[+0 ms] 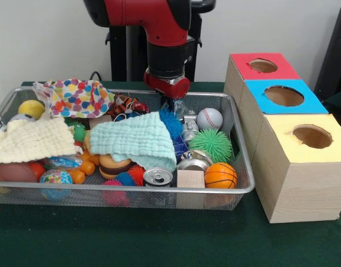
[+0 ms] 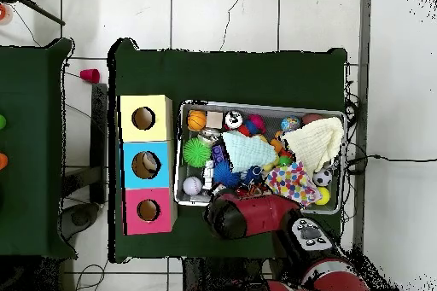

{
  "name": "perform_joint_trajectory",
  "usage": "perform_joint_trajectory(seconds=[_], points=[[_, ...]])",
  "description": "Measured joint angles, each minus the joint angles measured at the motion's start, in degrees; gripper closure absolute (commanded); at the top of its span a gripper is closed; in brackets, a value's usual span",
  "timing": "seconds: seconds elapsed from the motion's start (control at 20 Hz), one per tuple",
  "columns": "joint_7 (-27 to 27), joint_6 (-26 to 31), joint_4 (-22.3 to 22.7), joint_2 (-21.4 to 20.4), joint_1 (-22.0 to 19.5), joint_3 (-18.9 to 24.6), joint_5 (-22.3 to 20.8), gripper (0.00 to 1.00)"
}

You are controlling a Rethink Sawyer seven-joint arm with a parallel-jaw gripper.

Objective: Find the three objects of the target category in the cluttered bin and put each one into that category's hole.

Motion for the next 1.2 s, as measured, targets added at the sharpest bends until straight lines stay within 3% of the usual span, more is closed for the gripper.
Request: perform_joint_trajectory(seconds=[0.15, 0.2, 0.35, 0.7, 0.9, 1.2], points=[[0.0, 2.48, 2.08, -3.57, 0.08, 0.86, 1.15, 1.0], [0.0, 6.54, 3.64, -7.52, 0.28, 1.15, 2.84, 1.0], [0.0, 11.37, 4.65, -11.39, 0.72, 1.08, 4.28, 1.0], [0.0, 31.08, 4.99, -23.58, 3.71, 0.74, 9.06, 1.0], [0.0, 34.79, 4.47, -26.21, 5.74, 0.45, 11.76, 1.0], [0.02, 35.59, 2.07, -27.71, 11.34, -0.51, 15.57, 1.0]])
